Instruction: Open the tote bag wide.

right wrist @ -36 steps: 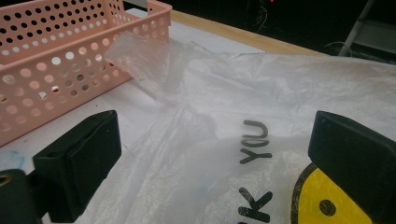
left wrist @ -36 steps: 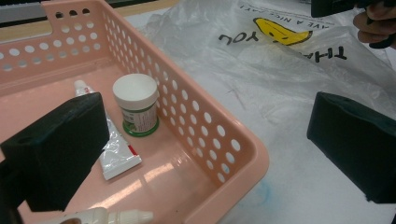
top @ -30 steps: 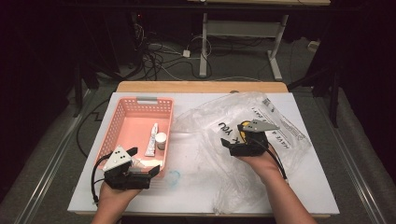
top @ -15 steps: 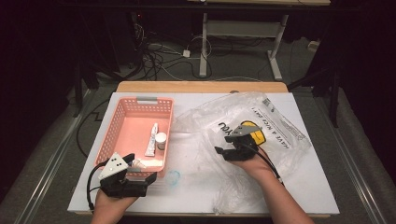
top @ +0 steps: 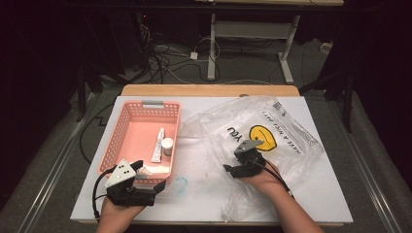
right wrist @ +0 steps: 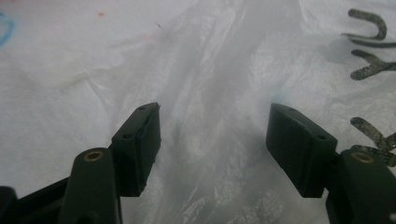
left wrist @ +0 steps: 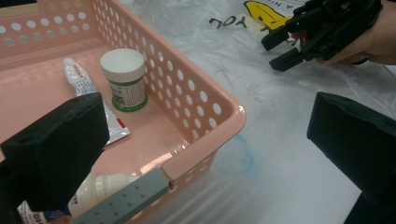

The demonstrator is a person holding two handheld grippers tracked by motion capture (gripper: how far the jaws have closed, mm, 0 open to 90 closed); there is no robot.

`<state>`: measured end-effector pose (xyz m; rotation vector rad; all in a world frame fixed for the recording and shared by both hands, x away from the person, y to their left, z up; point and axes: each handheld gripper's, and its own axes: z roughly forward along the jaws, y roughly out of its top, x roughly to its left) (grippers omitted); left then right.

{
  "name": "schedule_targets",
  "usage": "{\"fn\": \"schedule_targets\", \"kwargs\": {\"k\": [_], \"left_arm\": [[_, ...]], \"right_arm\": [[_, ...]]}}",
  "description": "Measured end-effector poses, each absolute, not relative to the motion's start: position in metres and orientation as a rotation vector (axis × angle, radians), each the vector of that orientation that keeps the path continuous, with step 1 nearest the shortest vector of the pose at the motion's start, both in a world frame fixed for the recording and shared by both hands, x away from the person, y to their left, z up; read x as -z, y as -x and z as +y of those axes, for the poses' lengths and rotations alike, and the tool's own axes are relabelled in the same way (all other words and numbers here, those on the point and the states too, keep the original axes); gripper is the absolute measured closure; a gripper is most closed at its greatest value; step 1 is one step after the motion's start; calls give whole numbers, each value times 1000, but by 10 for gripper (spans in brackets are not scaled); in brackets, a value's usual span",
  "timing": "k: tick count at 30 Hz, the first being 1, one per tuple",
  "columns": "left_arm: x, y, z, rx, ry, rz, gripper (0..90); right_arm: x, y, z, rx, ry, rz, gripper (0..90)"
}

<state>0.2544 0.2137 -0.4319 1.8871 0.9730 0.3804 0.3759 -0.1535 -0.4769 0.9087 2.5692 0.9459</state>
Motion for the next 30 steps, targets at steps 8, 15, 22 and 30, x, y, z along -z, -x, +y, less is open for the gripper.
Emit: {"fn": "schedule_targets", "kwargs": {"k": [8, 15, 22, 30], "left_arm": [[432, -254, 214, -371, -1888, 970, 0], [433, -255, 213, -362, -1892, 967, 0], [433, -257, 213, -359, -1885, 967, 0], [432, -259, 215, -368, -1871, 974, 0]], "right_arm": [[480, -379, -156, -964, -919, 2536, 575], [480, -381, -159, -963, -924, 2515, 886], [472, -379, -166, -1061, -933, 2462, 900], [458, -371, -177, -1209, -915, 2382, 900]]}}
